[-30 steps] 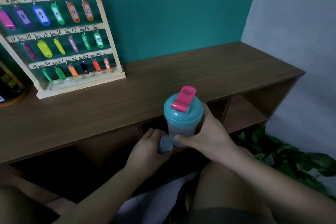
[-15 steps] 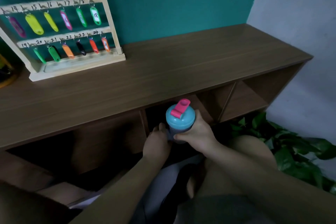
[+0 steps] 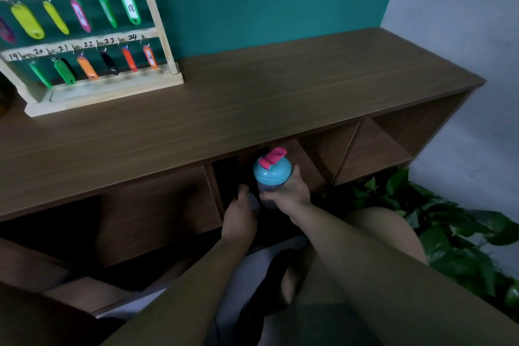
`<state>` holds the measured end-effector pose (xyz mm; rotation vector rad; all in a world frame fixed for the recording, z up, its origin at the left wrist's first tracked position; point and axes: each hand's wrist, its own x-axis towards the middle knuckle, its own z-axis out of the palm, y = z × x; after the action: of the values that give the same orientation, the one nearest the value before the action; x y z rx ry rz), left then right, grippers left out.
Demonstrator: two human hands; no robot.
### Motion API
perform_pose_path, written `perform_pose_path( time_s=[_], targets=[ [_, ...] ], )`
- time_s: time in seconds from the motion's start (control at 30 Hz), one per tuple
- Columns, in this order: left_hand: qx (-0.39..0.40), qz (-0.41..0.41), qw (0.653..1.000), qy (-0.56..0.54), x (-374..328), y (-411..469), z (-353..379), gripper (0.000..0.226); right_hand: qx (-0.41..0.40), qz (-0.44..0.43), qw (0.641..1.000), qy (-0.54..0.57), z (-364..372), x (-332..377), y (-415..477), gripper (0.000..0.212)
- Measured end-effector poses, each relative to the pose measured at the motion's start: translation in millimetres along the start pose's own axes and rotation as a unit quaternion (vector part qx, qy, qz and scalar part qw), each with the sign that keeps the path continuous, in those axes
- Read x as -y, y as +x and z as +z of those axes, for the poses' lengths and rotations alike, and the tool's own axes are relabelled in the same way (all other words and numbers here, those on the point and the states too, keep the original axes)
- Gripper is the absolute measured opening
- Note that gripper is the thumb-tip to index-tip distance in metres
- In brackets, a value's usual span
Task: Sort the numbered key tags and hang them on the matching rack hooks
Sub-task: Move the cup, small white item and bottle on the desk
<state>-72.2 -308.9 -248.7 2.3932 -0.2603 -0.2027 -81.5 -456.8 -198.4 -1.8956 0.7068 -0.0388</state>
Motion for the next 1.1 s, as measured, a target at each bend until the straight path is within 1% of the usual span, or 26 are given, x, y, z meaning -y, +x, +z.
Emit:
perform_pose_path(
  time_s=[0.1,0.13,0.2,0.27,0.37,0.4,0.43,0.5,0.57,0.6,0.63,0.7,0.73,0.77,0.83,0.9,1.0,1.1],
  targets=[
    [0.008,-0.012,1.0,-0.017,-5.2,6.5,-3.8,0.026,0.003,-0.007,1.0,0.014,9.0,1.3,5.8,0.077],
    [0.008,-0.016,1.0,-0.022,-6.4,7.9,-4.4,0.027,0.005,-0.008,1.0,0.016,10.5,2.5,7.3,0.077],
    [0.011,-0.028,0.999,-0.011,-8.3,11.3,-3.8,0.038,0.009,-0.008,1.0,0.016,11.7,5.1,9.8,0.076],
    [0.008,-0.039,0.999,0.015,-6.0,17.0,0.1,0.051,0.014,-0.003,1.0,0.013,13.7,5.2,13.7,0.077],
    [-0.013,-0.054,0.997,0.058,-2.5,22.9,4.4,0.061,0.011,0.011,1.0,0.003,16.5,2.5,18.5,0.079],
    [-0.019,-0.051,0.997,0.061,-1.8,23.2,5.7,0.065,0.011,0.016,1.0,-0.007,17.0,2.0,18.8,0.08],
    [-0.023,-0.046,0.998,0.04,-4.2,19.8,4.0,0.068,0.012,0.02,0.999,-0.023,17.1,1.6,18.6,0.082],
    [-0.023,-0.035,0.999,-0.02,-8.1,10.9,-0.9,0.068,0.024,0.045,0.997,-0.061,13.8,4.6,15.0,0.093],
    [-0.029,-0.009,0.999,-0.04,-7.1,-0.2,-6.4,0.065,0.042,0.074,0.992,-0.095,9.0,6.7,10.9,0.099],
    [-0.035,0.006,0.999,-0.035,-3.7,-5.7,-8.6,0.063,0.055,0.079,0.988,-0.12,6.5,7.1,7.4,0.094],
    [-0.043,0.019,0.998,-0.031,-2.3,-12.6,-12.6,0.06,0.069,0.073,0.985,-0.143,4.1,7.4,3.2,0.082],
    [-0.047,0.051,0.997,-0.024,1.1,-26.2,-24.2,0.047,0.096,0.04,0.982,-0.16,2.8,9.1,-8.2,0.041],
    [-0.048,0.065,0.997,-0.015,2.9,-33.0,-32.4,0.04,0.114,0.016,0.978,-0.171,3.0,11.2,-16.2,0.023],
    [-0.047,0.075,0.996,-0.004,3.1,-40.4,-43.2,0.036,0.134,-0.014,0.973,-0.188,3.9,14.6,-24.6,0.015],
    [-0.045,0.09,0.995,0.004,3.0,-54.2,-68.5,0.031,0.167,-0.085,0.954,-0.234,4.9,26.8,-47.4,0.014],
    [-0.055,0.102,0.993,0.013,3.8,-66.2,-96.5,0.029,0.169,-0.162,0.937,-0.259,8.4,41.7,-72.5,0.012],
    [-0.073,0.115,0.99,0.019,6.7,-84.1,-139.6,0.028,0.167,-0.23,0.926,-0.248,15.7,62.8,-106.9,0.009],
    [-0.092,0.12,0.988,0.016,10.7,-107.4,-186.4,0.026,0.178,-0.295,0.911,-0.225,23.8,90.5,-137.3,0.01]
  ],
)
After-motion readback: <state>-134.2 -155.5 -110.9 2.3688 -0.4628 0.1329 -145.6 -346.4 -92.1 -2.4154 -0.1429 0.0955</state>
